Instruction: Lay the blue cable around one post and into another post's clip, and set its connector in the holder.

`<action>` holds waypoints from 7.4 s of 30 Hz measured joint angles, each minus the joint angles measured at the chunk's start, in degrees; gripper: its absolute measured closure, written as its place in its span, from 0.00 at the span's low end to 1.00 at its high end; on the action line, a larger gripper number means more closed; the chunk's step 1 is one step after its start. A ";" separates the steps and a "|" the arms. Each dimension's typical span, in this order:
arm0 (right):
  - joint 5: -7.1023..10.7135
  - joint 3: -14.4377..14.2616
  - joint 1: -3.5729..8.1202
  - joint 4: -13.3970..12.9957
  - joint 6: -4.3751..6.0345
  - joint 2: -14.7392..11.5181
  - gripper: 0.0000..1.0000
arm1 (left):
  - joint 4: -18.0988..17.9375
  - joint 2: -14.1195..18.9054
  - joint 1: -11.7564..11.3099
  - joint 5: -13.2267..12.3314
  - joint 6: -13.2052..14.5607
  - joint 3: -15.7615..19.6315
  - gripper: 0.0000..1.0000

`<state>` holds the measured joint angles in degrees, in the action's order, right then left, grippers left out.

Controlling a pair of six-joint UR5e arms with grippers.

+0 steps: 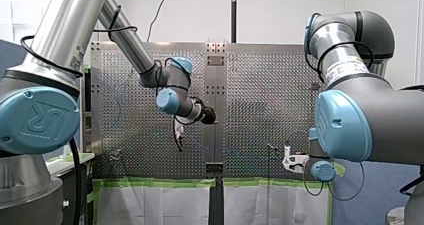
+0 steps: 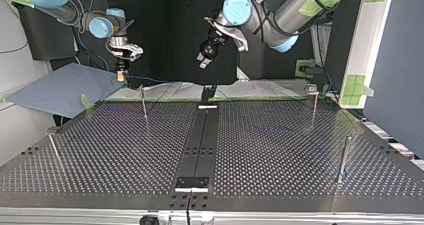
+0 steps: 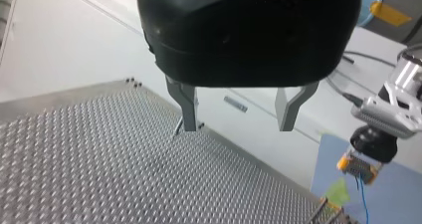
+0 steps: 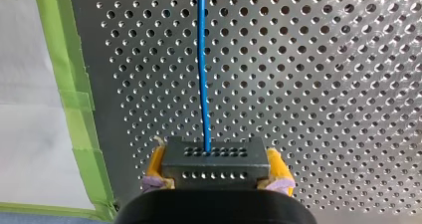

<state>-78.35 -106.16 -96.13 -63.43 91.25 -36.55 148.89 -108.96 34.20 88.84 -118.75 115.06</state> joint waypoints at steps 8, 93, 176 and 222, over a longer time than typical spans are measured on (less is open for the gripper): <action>-0.03 0.00 0.01 -0.19 0.00 0.00 1.00 | -3.87 -3.88 3.88 0.74 -0.15 -0.59 0.23; 0.01 0.02 -0.31 -0.12 -0.74 0.01 1.00 | -6.68 -34.13 5.78 15.58 28.27 -23.92 0.23; -0.13 0.02 0.61 -0.54 -0.47 0.01 1.00 | -3.09 -34.33 2.49 17.52 24.59 -31.41 0.31; -0.24 0.02 1.08 -0.44 -0.44 0.01 1.00 | -3.44 -34.32 3.95 15.04 25.06 -31.41 1.00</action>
<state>-78.60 -106.13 -95.05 -63.87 90.81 -36.53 145.44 -143.28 38.15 103.88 -93.70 83.65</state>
